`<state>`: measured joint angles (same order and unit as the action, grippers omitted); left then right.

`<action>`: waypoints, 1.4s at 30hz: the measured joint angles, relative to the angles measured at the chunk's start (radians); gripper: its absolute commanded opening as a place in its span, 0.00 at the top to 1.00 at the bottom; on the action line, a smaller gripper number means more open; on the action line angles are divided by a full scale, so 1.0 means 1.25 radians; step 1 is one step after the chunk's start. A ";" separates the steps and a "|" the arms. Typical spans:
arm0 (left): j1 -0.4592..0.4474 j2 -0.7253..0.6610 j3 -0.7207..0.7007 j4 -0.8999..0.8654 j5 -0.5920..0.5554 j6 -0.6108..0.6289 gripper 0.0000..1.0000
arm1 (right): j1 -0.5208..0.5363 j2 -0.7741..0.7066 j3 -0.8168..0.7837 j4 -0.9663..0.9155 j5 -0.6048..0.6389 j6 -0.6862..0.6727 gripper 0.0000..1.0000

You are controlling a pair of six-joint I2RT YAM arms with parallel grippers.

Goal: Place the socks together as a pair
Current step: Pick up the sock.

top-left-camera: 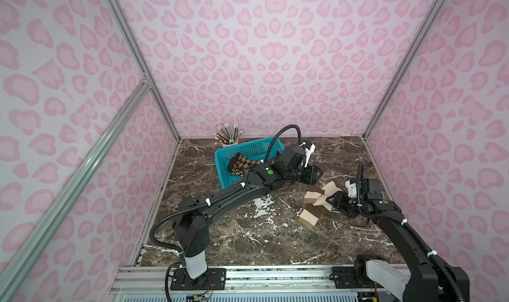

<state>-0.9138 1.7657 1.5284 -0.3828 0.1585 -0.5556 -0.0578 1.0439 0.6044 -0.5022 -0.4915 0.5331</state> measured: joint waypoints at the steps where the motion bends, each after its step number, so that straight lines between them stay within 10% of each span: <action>1: 0.000 -0.012 -0.018 0.012 0.002 -0.003 0.42 | 0.003 -0.006 -0.007 0.000 0.002 0.000 0.40; 17: 0.008 -0.122 -0.125 0.052 -0.011 -0.009 0.42 | 0.195 0.073 0.069 0.066 -0.007 0.170 0.43; 42: 0.068 -0.264 -0.246 0.016 -0.063 0.005 0.42 | 0.169 0.334 0.120 0.177 0.042 0.225 0.56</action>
<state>-0.8288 1.4357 1.2213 -0.3626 0.0792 -0.5495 0.1539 1.4620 0.7540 -0.2810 -0.4385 0.8143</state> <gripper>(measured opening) 0.576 0.458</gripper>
